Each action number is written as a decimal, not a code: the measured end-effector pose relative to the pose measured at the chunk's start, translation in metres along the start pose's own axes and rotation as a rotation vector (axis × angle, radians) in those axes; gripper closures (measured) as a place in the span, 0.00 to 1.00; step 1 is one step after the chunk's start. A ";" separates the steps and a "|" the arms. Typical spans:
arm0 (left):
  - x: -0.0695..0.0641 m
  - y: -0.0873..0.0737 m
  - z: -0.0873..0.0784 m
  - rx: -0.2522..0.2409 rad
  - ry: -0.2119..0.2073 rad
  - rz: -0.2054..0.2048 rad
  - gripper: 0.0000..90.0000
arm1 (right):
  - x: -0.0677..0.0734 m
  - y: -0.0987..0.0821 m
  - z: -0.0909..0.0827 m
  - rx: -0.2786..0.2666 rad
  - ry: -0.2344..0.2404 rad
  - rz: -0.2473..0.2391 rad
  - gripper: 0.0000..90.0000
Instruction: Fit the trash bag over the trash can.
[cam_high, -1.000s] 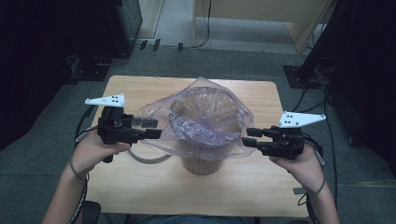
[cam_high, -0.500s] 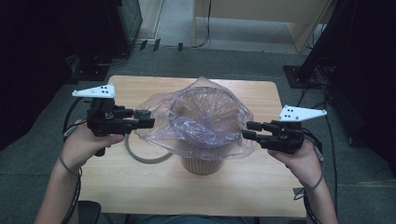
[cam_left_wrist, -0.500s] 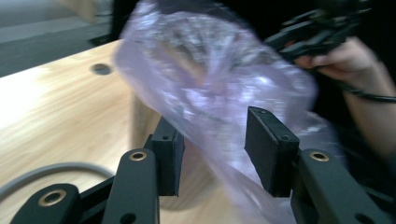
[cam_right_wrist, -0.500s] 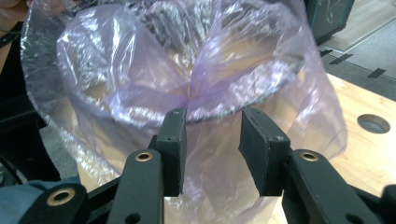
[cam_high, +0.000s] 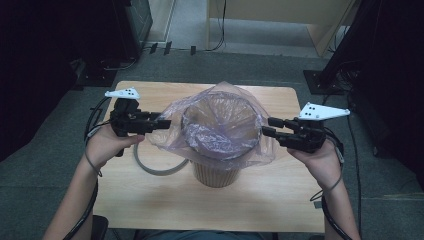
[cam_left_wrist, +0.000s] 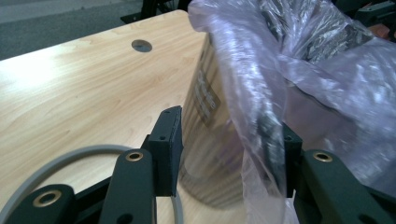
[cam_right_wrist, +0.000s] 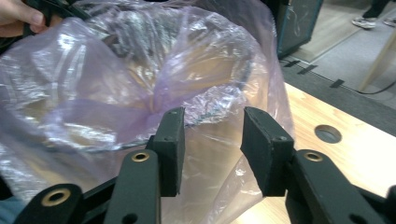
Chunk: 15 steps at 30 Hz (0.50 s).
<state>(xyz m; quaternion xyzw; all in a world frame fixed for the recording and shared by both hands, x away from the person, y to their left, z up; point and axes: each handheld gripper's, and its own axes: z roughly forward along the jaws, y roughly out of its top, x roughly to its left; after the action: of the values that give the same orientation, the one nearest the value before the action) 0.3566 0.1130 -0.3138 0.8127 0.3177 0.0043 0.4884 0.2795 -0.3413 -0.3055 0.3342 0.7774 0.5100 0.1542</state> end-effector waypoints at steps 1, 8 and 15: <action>0.002 0.000 0.003 -0.003 0.001 -0.001 0.61 | -0.001 0.001 0.001 -0.001 -0.006 -0.001 0.64; 0.014 0.003 0.018 -0.003 0.010 -0.027 0.62 | -0.008 0.009 -0.002 -0.043 -0.014 0.013 0.60; 0.017 0.004 0.029 0.004 0.004 -0.026 0.77 | -0.016 0.014 0.010 -0.031 -0.043 0.018 0.63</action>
<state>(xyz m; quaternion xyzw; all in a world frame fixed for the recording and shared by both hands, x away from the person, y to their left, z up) 0.3814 0.0971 -0.3307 0.8095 0.3289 -0.0011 0.4863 0.3024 -0.3418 -0.2988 0.3497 0.7630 0.5158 0.1715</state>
